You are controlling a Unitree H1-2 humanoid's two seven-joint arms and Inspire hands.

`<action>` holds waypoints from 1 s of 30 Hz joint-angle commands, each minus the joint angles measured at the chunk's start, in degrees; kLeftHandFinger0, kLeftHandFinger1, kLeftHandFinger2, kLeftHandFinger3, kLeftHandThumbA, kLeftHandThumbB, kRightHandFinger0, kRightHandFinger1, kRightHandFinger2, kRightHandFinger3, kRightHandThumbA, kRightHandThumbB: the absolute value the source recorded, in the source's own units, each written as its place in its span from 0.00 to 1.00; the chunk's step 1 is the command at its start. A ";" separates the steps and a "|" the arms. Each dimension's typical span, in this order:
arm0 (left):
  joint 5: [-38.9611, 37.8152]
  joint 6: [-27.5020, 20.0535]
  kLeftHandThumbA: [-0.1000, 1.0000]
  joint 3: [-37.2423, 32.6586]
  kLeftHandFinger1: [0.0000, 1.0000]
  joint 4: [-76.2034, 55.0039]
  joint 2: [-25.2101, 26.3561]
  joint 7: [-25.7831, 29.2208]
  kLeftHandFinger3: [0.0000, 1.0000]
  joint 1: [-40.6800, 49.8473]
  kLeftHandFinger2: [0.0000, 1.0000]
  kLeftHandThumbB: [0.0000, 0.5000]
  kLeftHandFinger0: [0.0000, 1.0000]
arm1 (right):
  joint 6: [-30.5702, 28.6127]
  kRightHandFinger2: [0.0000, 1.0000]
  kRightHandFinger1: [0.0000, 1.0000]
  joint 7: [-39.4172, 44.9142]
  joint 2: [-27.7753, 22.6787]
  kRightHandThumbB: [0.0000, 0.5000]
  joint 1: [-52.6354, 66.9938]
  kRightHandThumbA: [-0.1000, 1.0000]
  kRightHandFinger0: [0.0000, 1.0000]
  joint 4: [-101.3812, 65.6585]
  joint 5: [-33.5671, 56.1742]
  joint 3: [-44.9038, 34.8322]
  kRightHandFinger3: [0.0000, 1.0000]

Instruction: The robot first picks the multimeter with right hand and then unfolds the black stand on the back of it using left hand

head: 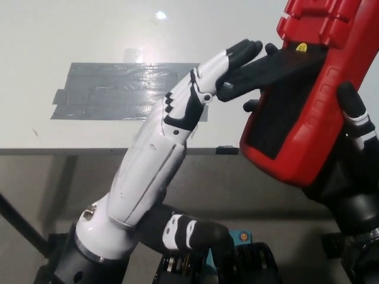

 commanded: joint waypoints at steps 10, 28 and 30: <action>3.18 -7.00 1.00 -2.24 1.00 1.86 -1.55 -0.58 1.00 2.10 1.00 0.71 1.00 | -1.76 0.79 0.48 1.18 2.32 0.24 -5.75 0.08 0.00 -3.89 -4.43 0.17 0.68; 12.67 -15.83 1.00 -6.13 1.00 5.76 -6.12 3.15 1.00 9.61 1.00 0.60 1.00 | -3.33 0.96 0.67 -0.63 8.94 0.15 -11.09 0.02 0.19 -3.64 -10.77 -1.87 0.91; 13.88 -17.72 1.00 -6.36 1.00 6.83 -6.37 4.26 1.00 10.32 1.00 0.60 1.00 | -3.60 0.95 0.67 -1.84 10.35 0.15 -11.59 0.00 0.20 -3.70 -10.90 -2.51 0.90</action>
